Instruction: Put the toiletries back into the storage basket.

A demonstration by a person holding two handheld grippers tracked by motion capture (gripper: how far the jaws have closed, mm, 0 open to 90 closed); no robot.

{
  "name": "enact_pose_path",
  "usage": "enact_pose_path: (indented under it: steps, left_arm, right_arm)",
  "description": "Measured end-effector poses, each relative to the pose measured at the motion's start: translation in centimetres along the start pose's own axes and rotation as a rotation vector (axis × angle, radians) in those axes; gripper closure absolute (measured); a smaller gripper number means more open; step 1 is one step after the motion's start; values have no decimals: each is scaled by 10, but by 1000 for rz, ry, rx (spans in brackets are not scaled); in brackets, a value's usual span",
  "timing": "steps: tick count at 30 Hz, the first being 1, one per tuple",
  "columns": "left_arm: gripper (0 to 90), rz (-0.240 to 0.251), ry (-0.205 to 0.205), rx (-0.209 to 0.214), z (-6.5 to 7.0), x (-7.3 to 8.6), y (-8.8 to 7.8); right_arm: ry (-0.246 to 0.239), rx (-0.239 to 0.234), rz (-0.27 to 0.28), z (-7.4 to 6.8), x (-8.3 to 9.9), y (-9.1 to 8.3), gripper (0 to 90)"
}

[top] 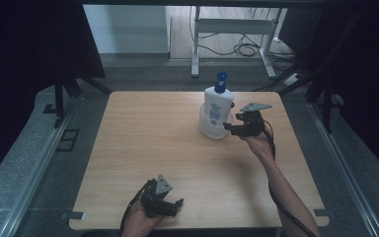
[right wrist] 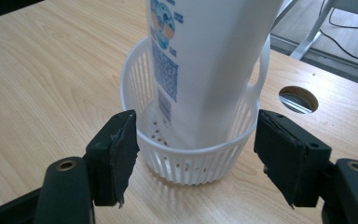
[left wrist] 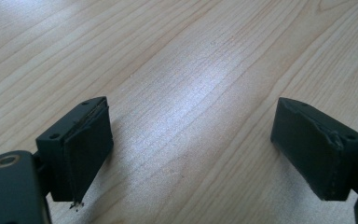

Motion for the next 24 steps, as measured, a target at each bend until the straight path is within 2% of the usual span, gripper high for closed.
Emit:
enact_pose_path:
  steps: [15, 24]
  left_arm:
    - [120, 0, -1, 0, 0, 0, 0]
    - [120, 2, -4, 1, 0, 0, 0]
  right_arm:
    - [-20, -25, -1, -4, 10, -16, 274]
    - [-17, -31, -8, -2, 20, -26, 260]
Point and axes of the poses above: each handheld gripper's, and its own axes: y roughly forward along the jaws, x roughly out of its underside, z roughly to its right, the point moved 1 cm from there along y, roughly forward along the jaws, and after that the axes turned 3 degrees about -y, right-handed, at the moved point
